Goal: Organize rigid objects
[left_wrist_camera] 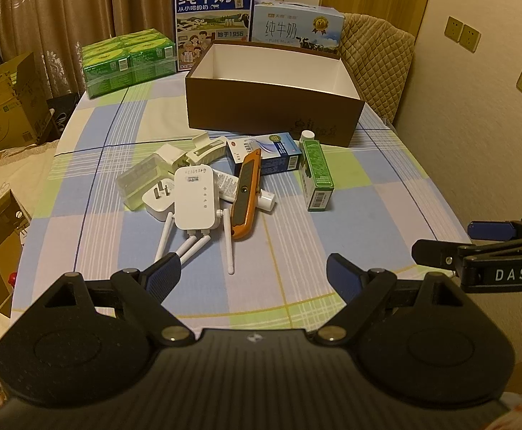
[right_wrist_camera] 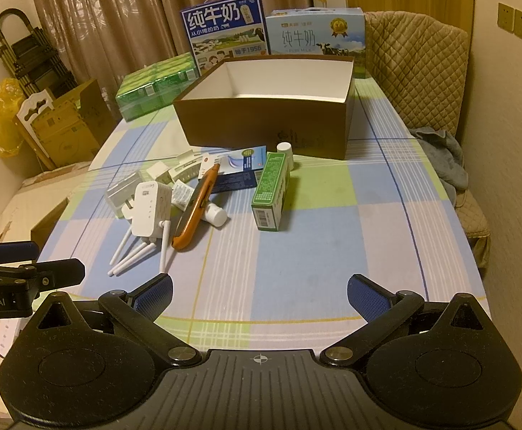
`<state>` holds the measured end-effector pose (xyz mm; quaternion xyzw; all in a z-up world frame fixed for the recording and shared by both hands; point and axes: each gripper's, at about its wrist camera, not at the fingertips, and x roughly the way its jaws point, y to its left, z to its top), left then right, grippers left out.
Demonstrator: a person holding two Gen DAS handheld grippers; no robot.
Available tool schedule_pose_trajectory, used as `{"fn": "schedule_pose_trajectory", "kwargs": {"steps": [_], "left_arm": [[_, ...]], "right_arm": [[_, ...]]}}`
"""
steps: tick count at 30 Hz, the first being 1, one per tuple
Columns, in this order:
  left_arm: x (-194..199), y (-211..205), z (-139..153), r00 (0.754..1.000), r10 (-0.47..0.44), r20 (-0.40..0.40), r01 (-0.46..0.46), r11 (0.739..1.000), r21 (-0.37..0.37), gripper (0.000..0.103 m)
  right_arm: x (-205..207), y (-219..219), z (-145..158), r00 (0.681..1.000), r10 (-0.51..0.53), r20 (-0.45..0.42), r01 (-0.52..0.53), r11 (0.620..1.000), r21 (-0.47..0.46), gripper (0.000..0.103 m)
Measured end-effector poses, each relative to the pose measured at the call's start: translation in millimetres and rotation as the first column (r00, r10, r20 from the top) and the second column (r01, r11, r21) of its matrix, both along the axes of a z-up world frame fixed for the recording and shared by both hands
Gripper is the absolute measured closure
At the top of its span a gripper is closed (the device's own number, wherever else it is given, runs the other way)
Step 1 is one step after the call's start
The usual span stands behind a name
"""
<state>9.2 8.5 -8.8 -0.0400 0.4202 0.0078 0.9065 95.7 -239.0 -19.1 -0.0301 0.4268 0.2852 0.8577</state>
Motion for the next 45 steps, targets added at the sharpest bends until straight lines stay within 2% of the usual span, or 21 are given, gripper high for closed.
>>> {"fn": "schedule_pose_trajectory", "kwargs": {"steps": [9,10,22,34,45], "left_arm": [[1,1,-2,1.0,0.004,-0.003,-0.004,1.0,0.0,0.017],[1,2,-2,1.0,0.005,-0.003,-0.005,1.0,-0.001,0.017],[5,9,-9,1.0,0.028,-0.01,-0.028,1.0,0.001,0.017],[31,39,-26,0.997,0.045,-0.063,-0.047,0.998,-0.036,0.017],[63,73,-53,0.994,0.01,-0.107,-0.015,0.999,-0.041,0.017]], "right_arm": [[-7,-2,4,1.0,0.001,-0.004,-0.001,1.0,-0.002,0.002],[5,8,-6,1.0,0.001,-0.005,-0.001,1.0,-0.004,0.002],[11,20,-10,1.0,0.001,-0.016,-0.001,1.0,-0.006,0.002],[28,24,-19,0.998,-0.045,-0.042,0.044,0.999,-0.02,0.002],[46,43,-28,0.992,-0.117,-0.036,0.115,0.993,-0.038,0.002]]}}
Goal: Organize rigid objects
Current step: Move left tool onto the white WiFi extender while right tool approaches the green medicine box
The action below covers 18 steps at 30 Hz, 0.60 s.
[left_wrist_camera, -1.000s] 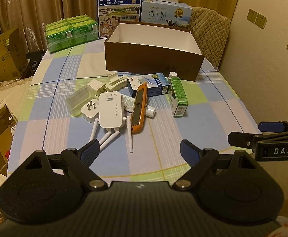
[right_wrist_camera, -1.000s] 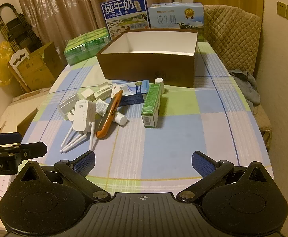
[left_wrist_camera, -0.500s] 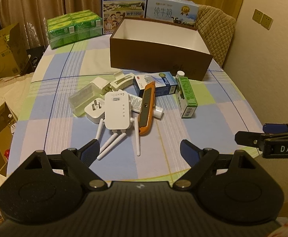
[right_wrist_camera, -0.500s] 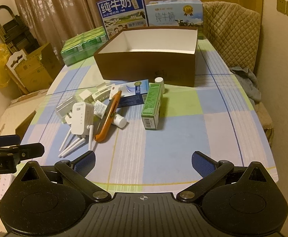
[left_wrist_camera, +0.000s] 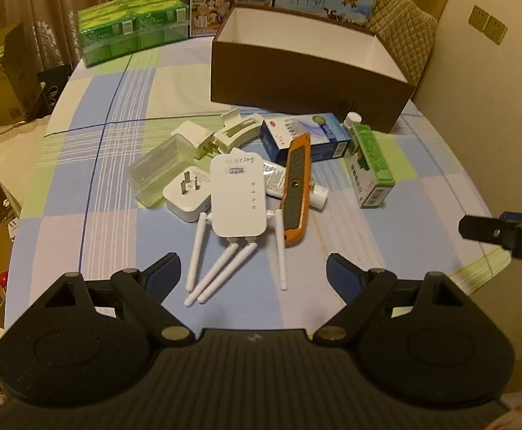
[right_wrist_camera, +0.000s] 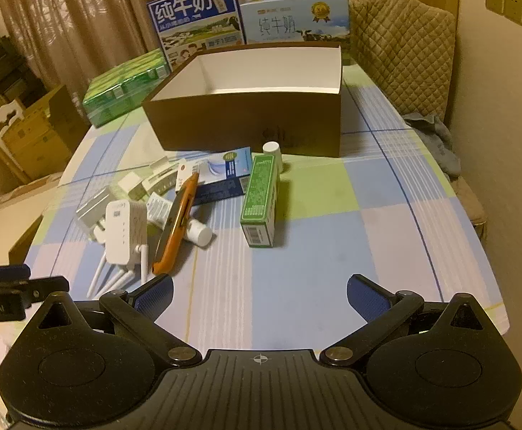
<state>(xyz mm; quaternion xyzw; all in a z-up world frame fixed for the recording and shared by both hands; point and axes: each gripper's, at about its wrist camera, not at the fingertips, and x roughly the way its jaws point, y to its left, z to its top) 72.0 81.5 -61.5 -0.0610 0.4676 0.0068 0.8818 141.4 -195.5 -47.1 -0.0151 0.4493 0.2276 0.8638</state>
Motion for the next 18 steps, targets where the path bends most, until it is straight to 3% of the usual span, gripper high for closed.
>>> {"fn": "schedule_pose_trajectory", "kwargs": {"steps": [9,11,18], "left_arm": [[22,15,-20,0.999,-0.04,0.03,0.041,0.999,-0.029,0.02],[28,16,-27,0.998,-0.052,0.037,0.053,0.998,-0.039,0.027],[52,22,-50,0.999,-0.022,0.043,0.025,0.998,-0.062,0.029]], "right_arm": [[5,16,-12,0.998,-0.053,-0.021,0.053,0.999,-0.005,0.002],[8,17,-13,0.998,-0.062,-0.02,0.062,0.998,-0.012,0.002],[22,12,-24,0.995,-0.094,-0.041,0.092,0.995,-0.031,0.002]]}}
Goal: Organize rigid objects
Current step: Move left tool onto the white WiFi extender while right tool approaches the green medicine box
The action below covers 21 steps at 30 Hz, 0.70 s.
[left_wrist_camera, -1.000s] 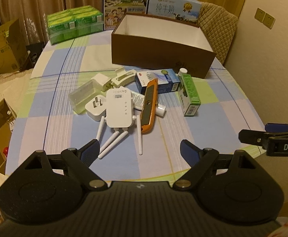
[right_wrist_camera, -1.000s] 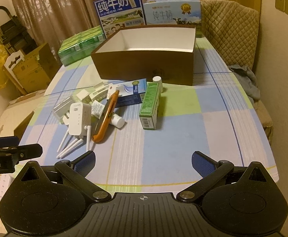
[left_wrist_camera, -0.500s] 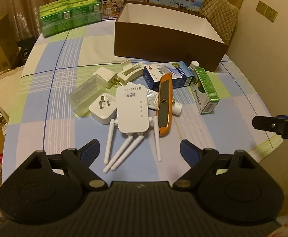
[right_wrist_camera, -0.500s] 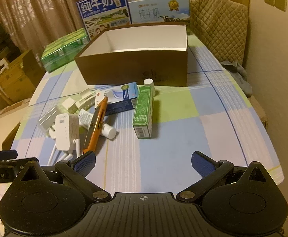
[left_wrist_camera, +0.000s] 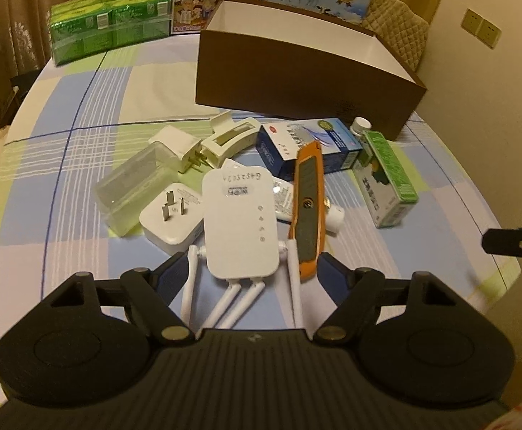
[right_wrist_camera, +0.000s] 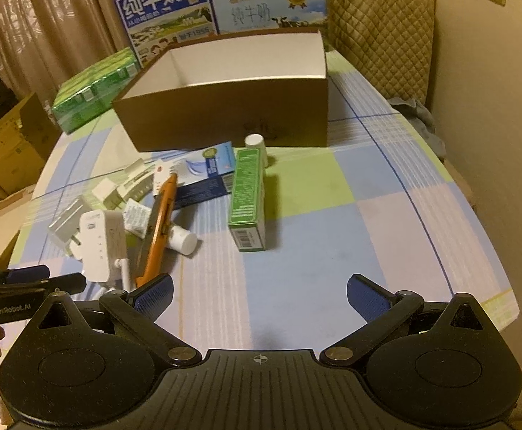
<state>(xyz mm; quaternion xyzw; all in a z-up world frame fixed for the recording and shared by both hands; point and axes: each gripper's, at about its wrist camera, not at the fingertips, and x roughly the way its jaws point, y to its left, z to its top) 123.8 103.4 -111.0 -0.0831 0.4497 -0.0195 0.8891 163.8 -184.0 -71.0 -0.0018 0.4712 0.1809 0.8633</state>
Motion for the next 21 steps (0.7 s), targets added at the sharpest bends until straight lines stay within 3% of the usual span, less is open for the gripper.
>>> {"fn": "schedule_pose_trajectory", "kwargs": {"steps": [6,13,21], "left_arm": [[22,4,-17,0.999,0.035,-0.019,-0.035,0.999,-0.002,0.029],[41,4,-32,0.998,0.054,-0.04,-0.054,0.999,0.001,0.042],[49,2,-38,0.997,0.053,-0.052,-0.053,0.999,-0.006,0.048]], "right_arm": [[30,-5,-10,1.0,-0.009,-0.021,0.009,1.0,-0.008,0.002],[60,-3,-17,0.999,0.015,-0.041,-0.015,1.0,-0.012,0.002],[80,9,-24,0.996,0.069,-0.058,-0.069,0.998,-0.003,0.002]]}}
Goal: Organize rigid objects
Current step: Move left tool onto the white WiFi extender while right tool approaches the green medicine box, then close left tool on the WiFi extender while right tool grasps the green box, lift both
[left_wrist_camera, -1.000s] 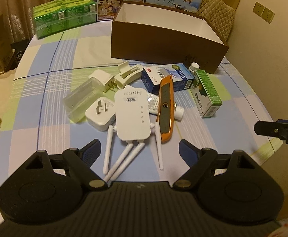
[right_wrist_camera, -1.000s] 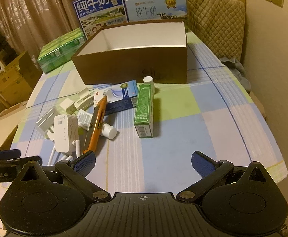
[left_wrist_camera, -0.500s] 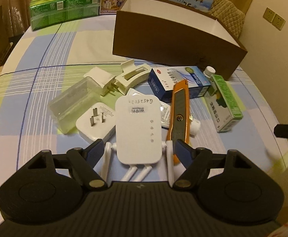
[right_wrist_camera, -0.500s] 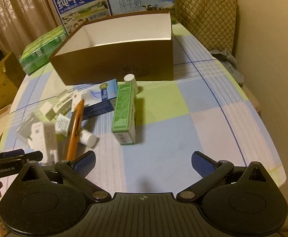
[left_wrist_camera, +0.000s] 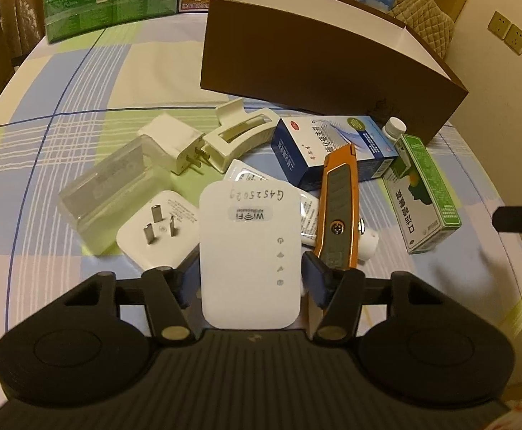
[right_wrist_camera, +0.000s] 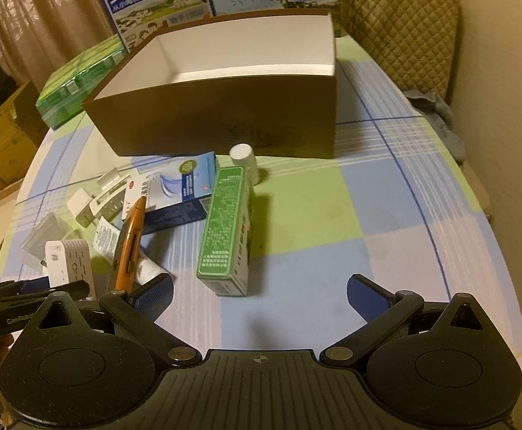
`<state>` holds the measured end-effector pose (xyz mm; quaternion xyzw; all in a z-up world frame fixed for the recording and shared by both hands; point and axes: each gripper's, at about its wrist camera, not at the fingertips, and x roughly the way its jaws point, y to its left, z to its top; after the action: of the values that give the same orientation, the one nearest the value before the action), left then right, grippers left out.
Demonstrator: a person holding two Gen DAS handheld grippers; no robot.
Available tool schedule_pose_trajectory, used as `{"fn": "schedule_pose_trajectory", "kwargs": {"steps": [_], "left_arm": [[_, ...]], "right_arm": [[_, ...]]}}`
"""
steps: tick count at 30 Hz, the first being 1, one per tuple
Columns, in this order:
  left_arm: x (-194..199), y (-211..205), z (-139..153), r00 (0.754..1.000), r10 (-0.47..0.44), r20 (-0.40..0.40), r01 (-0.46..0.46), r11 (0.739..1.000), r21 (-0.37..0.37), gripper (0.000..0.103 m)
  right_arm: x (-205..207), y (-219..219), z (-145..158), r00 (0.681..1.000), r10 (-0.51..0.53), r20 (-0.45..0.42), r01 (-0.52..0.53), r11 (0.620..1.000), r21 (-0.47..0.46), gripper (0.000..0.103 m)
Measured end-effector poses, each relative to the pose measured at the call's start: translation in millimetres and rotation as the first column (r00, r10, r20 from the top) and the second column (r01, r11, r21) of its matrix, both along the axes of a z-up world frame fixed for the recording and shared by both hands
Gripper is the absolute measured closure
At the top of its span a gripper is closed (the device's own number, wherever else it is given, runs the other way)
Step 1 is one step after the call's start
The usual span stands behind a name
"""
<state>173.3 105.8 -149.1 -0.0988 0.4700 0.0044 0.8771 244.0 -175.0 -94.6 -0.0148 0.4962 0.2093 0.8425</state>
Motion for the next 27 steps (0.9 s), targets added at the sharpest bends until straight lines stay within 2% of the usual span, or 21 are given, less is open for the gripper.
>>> {"fn": "schedule_pose_trajectory", "kwargs": {"steps": [2,6,8,10,16,22,26,27], "left_arm": [[1,-1,-1,1.0,0.003,-0.001,-0.003,1.0,0.01,0.052],[3,-1,3,1.0,0.003,-0.024,-0.003,1.0,0.009,0.052],[1,-4,6,1.0,-0.004,-0.024,0.004,0.999,0.035,0.052],[0,-6,12,1.0,-0.009,-0.015,0.01,0.998,0.065,0.052],[3,-6,31,1.0,-0.006,-0.004,0.006,0.997,0.076,0.052],[15,-7,39,1.0,-0.006,-0.027,0.009,0.995,0.103,0.052],[21,-8,43,0.999,-0.013,-0.033,0.017,0.994,0.108,0.052],[22,-8,44,0.999,-0.016,-0.032,0.019,0.994,0.109,0.052]], "right_arm": [[3,4,-2,1.0,0.014,-0.001,-0.014,1.0,0.003,0.002],[10,11,-5,0.999,0.034,-0.005,-0.034,0.999,0.002,0.002],[13,16,-7,0.999,0.047,-0.003,-0.047,0.999,0.003,0.005],[16,20,-8,0.998,0.057,0.0,-0.057,0.998,0.008,0.013],[32,39,-18,0.996,0.084,0.003,-0.084,0.996,-0.009,0.027],[53,58,-41,0.997,0.079,-0.024,-0.08,0.993,-0.082,0.039],[63,63,-51,0.997,0.073,-0.041,-0.076,0.992,-0.098,0.043],[64,64,-52,0.996,0.075,-0.04,-0.079,0.991,-0.104,0.047]]}}
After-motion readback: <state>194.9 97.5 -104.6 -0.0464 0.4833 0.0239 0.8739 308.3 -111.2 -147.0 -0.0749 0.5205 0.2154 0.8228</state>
